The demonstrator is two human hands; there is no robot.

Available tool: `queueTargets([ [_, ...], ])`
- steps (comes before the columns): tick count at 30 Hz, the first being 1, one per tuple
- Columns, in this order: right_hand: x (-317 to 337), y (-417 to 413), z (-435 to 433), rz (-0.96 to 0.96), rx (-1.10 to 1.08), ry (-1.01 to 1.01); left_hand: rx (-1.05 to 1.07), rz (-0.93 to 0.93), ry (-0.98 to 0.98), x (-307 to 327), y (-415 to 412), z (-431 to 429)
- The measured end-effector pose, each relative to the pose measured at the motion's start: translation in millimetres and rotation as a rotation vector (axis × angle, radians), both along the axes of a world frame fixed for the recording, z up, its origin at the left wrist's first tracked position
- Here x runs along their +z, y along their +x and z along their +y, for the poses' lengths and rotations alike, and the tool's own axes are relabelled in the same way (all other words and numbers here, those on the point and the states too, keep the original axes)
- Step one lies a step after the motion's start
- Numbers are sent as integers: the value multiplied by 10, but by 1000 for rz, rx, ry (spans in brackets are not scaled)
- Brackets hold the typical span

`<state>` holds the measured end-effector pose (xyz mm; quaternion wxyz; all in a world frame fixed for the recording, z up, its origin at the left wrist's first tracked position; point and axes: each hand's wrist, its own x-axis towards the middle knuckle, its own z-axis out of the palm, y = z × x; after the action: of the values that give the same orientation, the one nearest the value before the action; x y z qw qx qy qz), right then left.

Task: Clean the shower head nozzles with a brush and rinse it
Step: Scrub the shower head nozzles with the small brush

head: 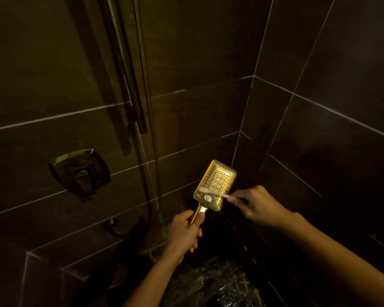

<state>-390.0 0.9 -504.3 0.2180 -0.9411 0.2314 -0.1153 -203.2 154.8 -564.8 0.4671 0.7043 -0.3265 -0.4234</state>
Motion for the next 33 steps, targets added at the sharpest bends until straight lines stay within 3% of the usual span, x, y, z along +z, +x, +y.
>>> queueTargets([
  [2,32,-36,-147,-100,-217,-16,-3,5,0,6,-3,1],
  [4,49,-44,-196,-123,-274,-30,-2,11,13,12,-6,8],
  [8,34,-3,32,32,72,-4,10,41,15,26,12,24],
  [9,27,-2,25,40,67,-27,9,41,18,27,17,31],
  [13,76,-6,-189,-112,-266,-98,4,44,23,29,16,58],
  [18,57,59,85,39,108,-24,12,77,16,63,31,82],
  [23,115,-29,-143,-138,-248,-73,4,85,8,108,41,106],
  [28,95,-45,63,26,63,-69,11,90,13,121,29,140],
  [32,159,-97,-164,-126,-260,-125,2,85,18,111,2,146],
  [33,168,-110,-175,-127,-255,-118,2,91,19,118,-12,148],
])
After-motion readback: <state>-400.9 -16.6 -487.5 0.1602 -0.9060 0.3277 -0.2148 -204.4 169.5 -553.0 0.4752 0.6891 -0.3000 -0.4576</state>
